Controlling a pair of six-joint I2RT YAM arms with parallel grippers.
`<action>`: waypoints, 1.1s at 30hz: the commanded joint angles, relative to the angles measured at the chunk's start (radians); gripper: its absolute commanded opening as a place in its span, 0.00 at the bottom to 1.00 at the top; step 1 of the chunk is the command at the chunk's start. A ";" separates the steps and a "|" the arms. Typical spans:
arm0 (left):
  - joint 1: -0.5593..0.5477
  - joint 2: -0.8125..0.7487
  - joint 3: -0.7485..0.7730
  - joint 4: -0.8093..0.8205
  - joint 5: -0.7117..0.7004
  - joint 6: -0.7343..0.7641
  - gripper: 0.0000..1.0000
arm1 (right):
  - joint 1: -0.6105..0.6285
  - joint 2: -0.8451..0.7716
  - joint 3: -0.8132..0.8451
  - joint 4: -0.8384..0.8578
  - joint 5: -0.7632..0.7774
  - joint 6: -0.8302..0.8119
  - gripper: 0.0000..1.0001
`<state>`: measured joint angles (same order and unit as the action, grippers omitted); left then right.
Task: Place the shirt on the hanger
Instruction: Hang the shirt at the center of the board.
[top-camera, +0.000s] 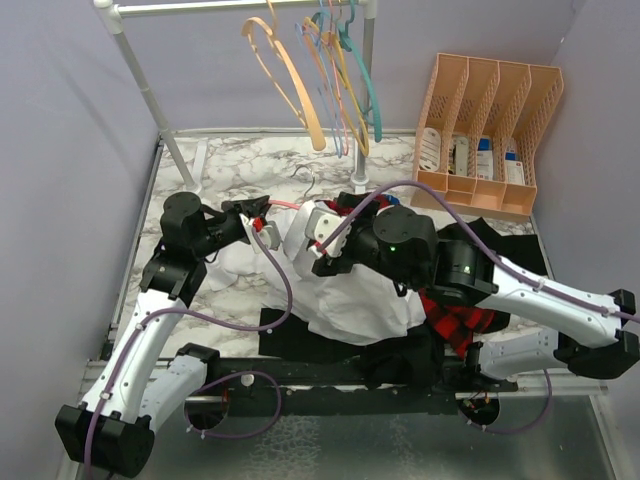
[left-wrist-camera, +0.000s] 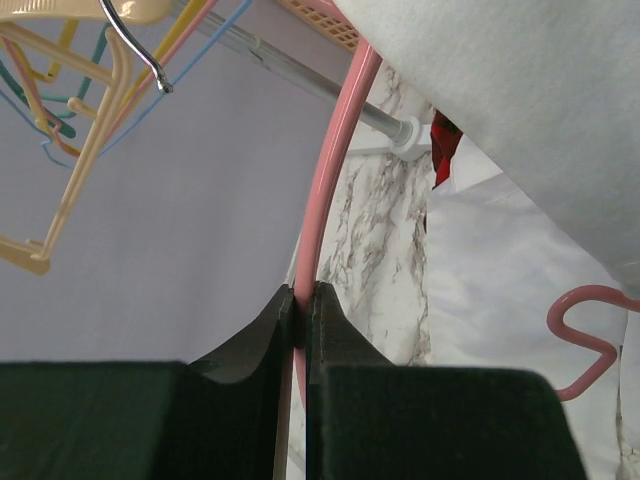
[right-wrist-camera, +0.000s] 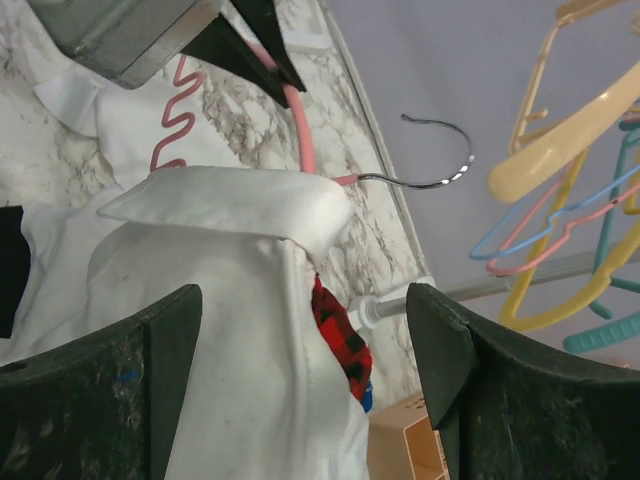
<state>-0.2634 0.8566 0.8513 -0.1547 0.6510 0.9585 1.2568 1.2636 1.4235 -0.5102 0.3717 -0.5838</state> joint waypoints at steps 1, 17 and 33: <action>-0.003 -0.009 -0.013 0.082 0.072 -0.052 0.00 | 0.001 -0.054 0.092 0.024 0.042 0.075 0.84; -0.004 -0.039 -0.060 0.151 0.058 -0.009 0.00 | -0.007 -0.047 0.316 -0.502 -0.123 0.557 0.89; 0.009 -0.081 -0.038 0.173 0.076 -0.025 0.00 | -0.124 0.046 0.187 -0.376 -0.268 0.511 0.94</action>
<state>-0.2611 0.8040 0.7868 -0.0574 0.6727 0.9699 1.1725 1.3071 1.6653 -0.9489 0.1963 -0.0620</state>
